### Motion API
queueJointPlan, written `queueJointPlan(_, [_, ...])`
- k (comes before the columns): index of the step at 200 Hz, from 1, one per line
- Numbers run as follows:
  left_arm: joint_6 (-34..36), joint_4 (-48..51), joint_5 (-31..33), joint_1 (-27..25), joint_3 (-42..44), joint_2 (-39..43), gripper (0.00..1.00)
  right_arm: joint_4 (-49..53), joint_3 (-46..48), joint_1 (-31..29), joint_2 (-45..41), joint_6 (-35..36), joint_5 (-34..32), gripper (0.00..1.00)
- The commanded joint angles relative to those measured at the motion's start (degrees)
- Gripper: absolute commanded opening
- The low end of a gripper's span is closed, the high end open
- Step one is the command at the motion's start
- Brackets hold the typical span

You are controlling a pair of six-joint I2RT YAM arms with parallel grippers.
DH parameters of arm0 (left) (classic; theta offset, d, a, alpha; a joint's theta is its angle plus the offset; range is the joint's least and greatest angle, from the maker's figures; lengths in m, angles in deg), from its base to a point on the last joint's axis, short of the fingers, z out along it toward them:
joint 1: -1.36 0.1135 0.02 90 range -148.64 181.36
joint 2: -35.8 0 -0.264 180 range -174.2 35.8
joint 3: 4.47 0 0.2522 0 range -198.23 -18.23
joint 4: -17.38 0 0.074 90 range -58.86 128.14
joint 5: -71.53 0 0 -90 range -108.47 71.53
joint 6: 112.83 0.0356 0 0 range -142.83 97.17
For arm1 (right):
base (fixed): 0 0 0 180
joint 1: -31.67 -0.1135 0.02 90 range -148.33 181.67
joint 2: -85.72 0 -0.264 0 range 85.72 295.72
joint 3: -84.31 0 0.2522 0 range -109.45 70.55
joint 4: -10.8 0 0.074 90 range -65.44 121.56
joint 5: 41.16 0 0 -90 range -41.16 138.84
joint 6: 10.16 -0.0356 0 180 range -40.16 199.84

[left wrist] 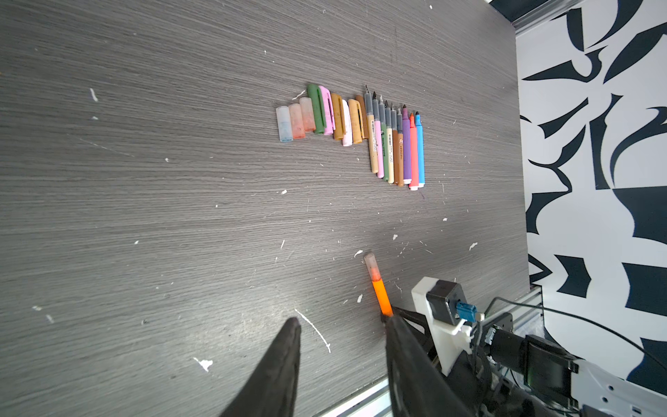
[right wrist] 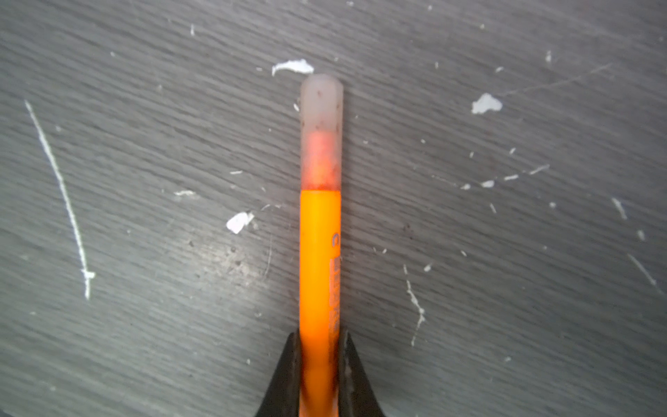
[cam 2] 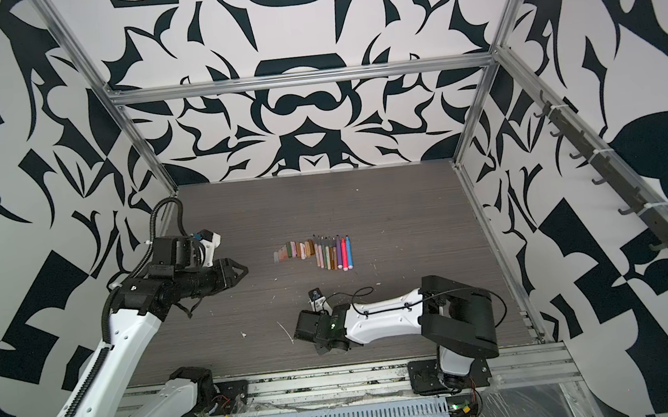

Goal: Open the pen caps
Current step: 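Move the right gripper over the orange highlighter and grasp it, then lift the orange highlighter toward the left gripper while the left gripper reaches over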

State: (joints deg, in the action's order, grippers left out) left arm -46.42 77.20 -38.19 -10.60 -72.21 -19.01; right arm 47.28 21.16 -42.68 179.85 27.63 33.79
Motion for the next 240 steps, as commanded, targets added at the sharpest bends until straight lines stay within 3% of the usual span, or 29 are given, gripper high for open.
queueJointPlan(1, [-0.34, 0.85, -0.99, 0.02, 0.71, 0.23, 0.42, 1.43, 0.87, -0.14, -3.58, 0.0, -1.59, 0.09])
queueJointPlan(26, [-3.55, -1.05, -2.65, -2.44, 0.49, -0.24, 0.44, 1.25, 1.56, -0.13, -8.86, 2.17, -3.2, 0.06])
queueJointPlan(49, [-16.96, -15.91, -12.47, -5.53, 8.3, -0.44, 0.44, -2.12, 2.57, -0.12, -14.45, 5.36, -2.87, 0.03])
queueJointPlan(64, [-24.14, -26.13, -10.27, -11.92, 12.77, -1.3, 0.46, -4.09, 2.87, -0.1, -17.21, 6.52, -2.36, 0.02])
queueJointPlan(83, [-27.68, -31.54, -5.97, -19.61, 13.28, -5.13, 0.46, -4.45, 2.33, -0.1, -19.34, 6.5, -2.69, 0.01])
queueJointPlan(108, [-29.57, -34.86, -3.52, -25.71, 12.0, -10.65, 0.46, -4.42, 1.52, -0.14, -20.79, 6.42, -2.87, 0.0])
queueJointPlan(137, [-29.87, -35.3, -1.4, -28.92, 10.7, -13.95, 0.45, -4.46, 1.56, -0.12, -22.29, 6.15, -3.36, 0.0])
queueJointPlan(240, [-30.29, -35.61, 0.83, -29.87, 9.87, -15.42, 0.42, -6.45, 2.62, -0.11, -23.63, 5.43, -1.74, 0.0])
